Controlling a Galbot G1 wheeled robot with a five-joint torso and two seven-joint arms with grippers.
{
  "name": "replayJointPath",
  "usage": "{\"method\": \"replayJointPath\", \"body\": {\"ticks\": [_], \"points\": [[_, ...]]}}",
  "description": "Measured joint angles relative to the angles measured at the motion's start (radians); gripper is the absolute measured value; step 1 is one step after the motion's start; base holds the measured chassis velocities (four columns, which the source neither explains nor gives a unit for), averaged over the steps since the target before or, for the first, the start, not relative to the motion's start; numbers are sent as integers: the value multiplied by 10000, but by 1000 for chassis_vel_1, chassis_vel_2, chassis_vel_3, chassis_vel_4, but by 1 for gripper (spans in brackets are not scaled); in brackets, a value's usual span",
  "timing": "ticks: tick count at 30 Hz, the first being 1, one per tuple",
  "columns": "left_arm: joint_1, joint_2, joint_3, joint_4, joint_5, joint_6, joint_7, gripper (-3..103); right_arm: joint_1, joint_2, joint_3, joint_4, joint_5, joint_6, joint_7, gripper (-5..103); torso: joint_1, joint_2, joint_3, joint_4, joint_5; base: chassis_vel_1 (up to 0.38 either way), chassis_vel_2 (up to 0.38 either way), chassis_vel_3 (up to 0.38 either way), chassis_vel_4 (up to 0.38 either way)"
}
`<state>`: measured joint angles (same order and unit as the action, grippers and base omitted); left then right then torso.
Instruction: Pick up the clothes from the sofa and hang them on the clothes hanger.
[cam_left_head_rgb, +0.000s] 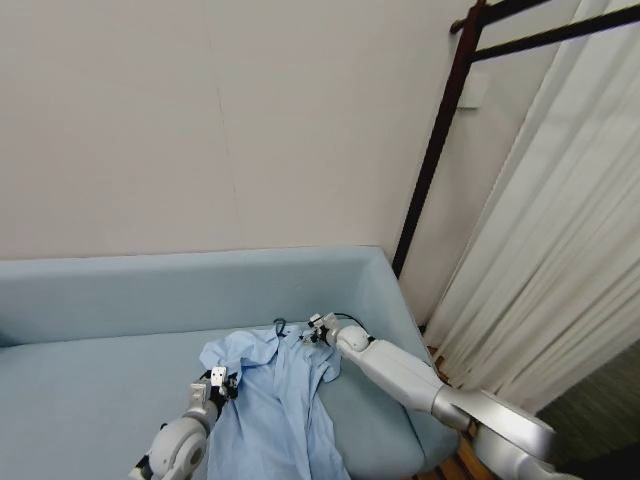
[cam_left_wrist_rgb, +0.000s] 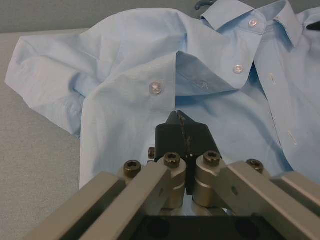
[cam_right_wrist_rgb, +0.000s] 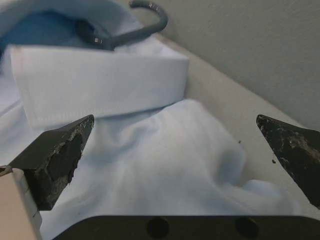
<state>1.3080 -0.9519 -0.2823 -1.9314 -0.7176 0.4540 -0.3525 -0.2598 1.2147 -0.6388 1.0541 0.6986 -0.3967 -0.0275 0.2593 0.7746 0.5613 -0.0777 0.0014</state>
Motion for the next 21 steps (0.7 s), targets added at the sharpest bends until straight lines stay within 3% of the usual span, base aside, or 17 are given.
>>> {"method": "replayJointPath", "body": {"ticks": [5,15,21], "points": [[79,18,-80,-64,4,-82,5,0,-174,380,-113,-751,-690,279,-210,100,1,-1,1,-2,1,0,0,0,0],[62,-4,-74,-28,11,-99,27,0,-320,408,-391,-39,-601,186,-105,100,0,0,1,-3,1,0,0,0,0],[94,-21,-89,-27,14,-126,99,0,152,775,-262,-941,-640,243,-260,100,0,0,1,-1,0,0,0,0,0]]}}
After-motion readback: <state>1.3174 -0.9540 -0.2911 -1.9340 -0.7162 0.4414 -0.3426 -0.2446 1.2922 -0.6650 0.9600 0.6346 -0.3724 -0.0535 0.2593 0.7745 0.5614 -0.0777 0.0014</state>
